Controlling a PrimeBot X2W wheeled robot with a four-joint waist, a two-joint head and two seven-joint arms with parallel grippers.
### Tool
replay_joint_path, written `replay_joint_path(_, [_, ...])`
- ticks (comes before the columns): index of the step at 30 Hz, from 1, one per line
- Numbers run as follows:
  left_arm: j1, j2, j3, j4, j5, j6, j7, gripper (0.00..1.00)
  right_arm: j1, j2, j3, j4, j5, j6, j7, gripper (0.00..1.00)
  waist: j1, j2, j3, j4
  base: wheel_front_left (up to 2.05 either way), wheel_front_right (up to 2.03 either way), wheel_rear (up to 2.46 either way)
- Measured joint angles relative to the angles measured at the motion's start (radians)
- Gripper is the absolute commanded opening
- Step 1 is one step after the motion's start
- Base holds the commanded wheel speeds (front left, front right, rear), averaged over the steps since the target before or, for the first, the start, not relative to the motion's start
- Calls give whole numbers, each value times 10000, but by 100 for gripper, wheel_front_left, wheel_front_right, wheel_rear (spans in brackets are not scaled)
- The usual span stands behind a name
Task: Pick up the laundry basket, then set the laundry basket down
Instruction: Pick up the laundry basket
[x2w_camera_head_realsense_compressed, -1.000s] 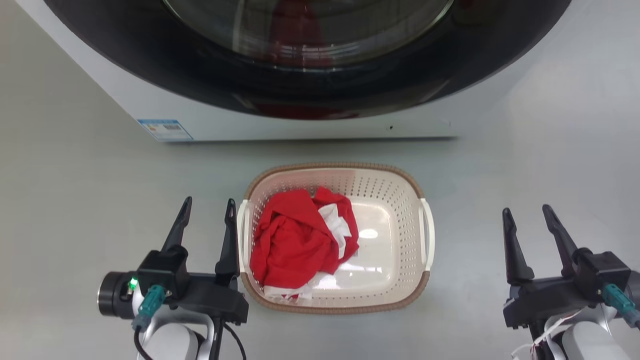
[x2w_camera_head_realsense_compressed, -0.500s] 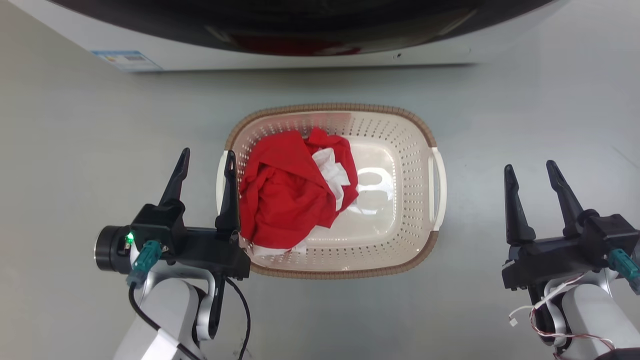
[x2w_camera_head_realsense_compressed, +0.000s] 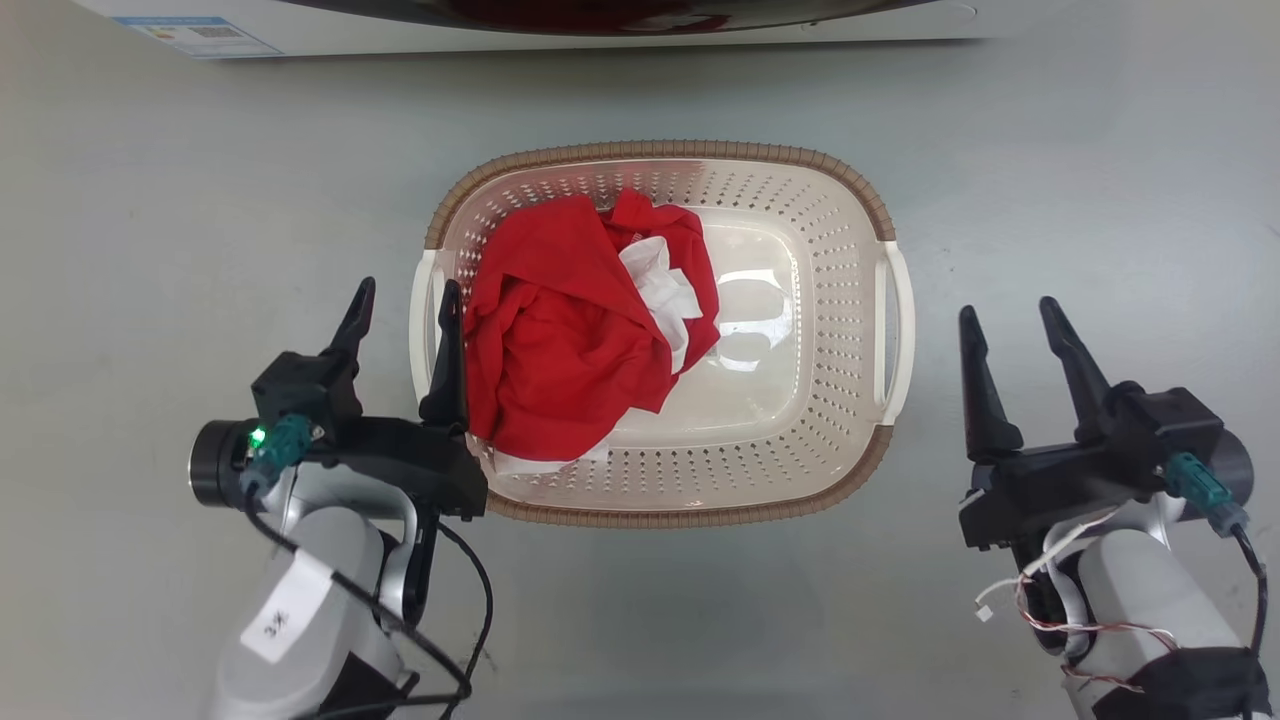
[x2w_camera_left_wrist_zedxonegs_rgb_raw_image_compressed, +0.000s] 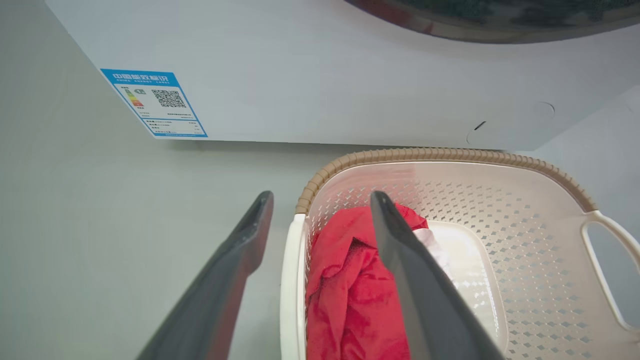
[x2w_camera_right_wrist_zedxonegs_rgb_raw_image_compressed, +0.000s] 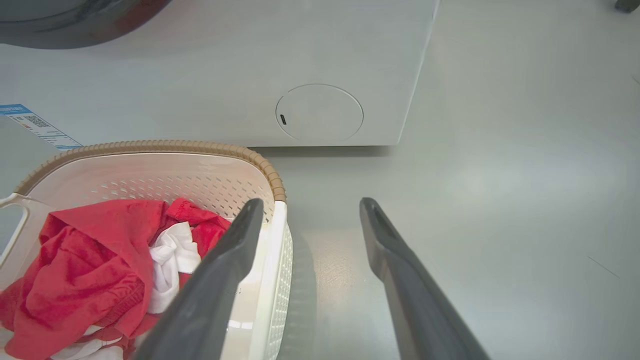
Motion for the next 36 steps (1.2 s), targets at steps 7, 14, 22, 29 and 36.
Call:
replay_joint_path(7, [-782, 40, -8, 1206, -102, -372, 522, 100, -908, 424, 244, 1252, 123, 336, 0, 100, 0, 0, -4, -106, 0, 0, 0])
replay_joint_path(14, [-1699, -4, 19, 2274, -318, -721, 1110, 100, -1770, 604, 424, 2550, 355, 663, 372, 100, -1, 0, 2, -176, 0, 0, 0])
replay_joint_path(22, [-2297, 12, 119, 3452, -646, -1091, 1789, 100, -2589, 807, 863, 3868, 353, 943, 917, 100, -1, -2, 128, -200, 0, 0, 0])
replay_joint_path(29, [-2640, -27, 157, 4132, -796, -1281, 2155, 100, -3099, 899, 1060, 4702, 458, 1091, 1319, 100, 0, -2, 359, -169, 0, 0, 0])
replay_joint_path(36, [-3026, -54, 167, 4727, -899, -1417, 2416, 100, -3674, 970, 1244, 5336, 610, 1231, 1601, 100, 0, -2, 651, -113, 0, 0, 0])
